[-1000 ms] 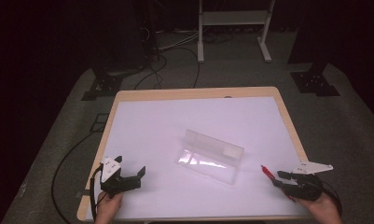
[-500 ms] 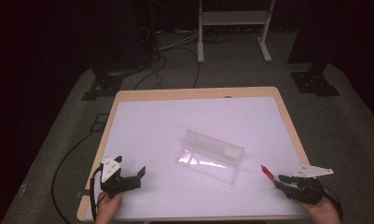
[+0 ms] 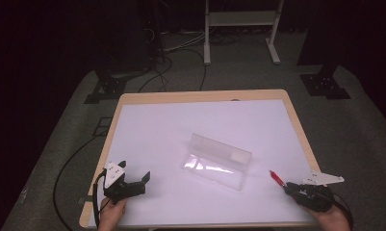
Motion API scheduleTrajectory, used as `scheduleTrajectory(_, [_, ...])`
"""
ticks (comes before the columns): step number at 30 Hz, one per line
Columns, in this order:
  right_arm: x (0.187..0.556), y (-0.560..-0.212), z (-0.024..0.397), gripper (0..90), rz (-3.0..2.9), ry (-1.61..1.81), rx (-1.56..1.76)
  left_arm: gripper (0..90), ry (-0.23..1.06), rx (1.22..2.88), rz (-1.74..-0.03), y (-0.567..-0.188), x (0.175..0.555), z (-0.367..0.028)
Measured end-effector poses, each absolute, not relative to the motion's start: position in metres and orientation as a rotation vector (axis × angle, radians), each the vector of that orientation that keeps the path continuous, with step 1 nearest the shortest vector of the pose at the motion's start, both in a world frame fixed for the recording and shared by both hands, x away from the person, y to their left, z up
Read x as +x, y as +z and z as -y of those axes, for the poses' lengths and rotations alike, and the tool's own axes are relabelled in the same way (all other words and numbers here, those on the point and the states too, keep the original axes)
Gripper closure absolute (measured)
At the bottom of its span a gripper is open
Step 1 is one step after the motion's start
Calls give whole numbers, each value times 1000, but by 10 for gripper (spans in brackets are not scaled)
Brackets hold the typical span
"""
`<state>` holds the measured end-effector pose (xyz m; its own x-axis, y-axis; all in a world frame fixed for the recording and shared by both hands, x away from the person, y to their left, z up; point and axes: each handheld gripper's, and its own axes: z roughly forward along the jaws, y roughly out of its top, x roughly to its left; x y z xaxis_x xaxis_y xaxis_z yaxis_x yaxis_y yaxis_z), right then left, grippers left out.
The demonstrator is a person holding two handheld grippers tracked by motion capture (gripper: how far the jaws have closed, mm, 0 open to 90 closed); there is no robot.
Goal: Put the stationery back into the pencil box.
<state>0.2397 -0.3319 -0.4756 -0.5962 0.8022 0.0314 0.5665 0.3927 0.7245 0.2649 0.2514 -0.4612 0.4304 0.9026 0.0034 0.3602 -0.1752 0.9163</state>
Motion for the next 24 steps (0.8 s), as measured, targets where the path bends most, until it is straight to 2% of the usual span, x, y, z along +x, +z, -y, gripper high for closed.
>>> scheduleTrajectory(24, [238,-466,331,789,-2321,1111,1220,0,721,1743,-1094,-461,265,-251])
